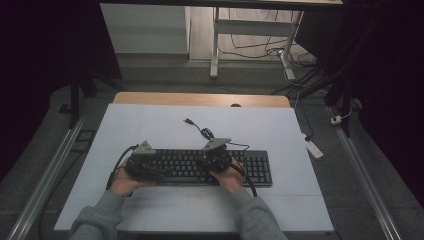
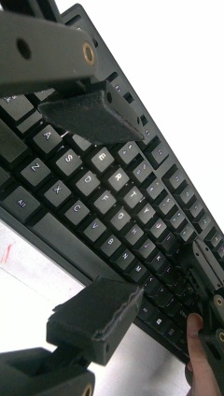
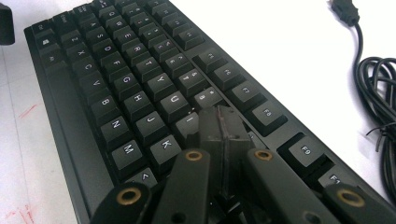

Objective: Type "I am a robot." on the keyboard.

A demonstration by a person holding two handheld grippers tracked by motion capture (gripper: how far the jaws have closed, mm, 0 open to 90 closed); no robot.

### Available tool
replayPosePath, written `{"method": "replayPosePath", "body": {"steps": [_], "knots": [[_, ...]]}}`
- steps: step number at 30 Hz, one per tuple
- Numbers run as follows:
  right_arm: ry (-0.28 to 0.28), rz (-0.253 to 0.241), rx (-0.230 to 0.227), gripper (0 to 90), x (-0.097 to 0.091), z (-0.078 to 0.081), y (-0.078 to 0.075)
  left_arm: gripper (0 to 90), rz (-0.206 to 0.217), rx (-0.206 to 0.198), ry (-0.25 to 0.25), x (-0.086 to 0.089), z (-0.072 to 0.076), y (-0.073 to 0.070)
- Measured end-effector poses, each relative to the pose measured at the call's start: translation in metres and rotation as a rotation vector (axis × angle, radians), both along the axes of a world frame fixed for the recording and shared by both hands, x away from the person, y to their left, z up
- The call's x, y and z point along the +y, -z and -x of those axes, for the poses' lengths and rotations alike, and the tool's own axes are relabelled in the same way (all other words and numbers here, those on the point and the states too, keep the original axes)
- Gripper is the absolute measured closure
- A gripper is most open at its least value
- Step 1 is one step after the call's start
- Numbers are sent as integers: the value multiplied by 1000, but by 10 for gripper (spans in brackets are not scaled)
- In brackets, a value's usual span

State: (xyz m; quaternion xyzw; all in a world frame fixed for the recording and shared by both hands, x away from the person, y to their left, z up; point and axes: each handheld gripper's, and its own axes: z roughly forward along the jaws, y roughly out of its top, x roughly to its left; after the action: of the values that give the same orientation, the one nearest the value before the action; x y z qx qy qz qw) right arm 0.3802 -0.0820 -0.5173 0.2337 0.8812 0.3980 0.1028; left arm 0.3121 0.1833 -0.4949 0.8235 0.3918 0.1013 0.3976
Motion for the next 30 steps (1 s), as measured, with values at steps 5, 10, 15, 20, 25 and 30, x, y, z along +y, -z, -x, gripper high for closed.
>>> {"method": "replayPosePath", "body": {"steps": [5,10,15,20,25,30], "knots": [[2,-11,-3,896,-1,1,-1,228,-2,0,0,0,0,0],[8,-58,-28,896,-7,4,-10,227,-2,-3,-3,0,0,0],[13,-92,-33,808,-17,10,-18,228,-4,-7,-5,0,0,0],[28,-109,-56,675,-32,20,-23,230,-7,-6,-11,0,0,0],[46,-120,-68,603,-51,28,-24,239,-7,-11,-24,0,-1,1],[61,-115,-78,572,-69,35,-25,253,-8,-11,-32,0,-1,2]]}}
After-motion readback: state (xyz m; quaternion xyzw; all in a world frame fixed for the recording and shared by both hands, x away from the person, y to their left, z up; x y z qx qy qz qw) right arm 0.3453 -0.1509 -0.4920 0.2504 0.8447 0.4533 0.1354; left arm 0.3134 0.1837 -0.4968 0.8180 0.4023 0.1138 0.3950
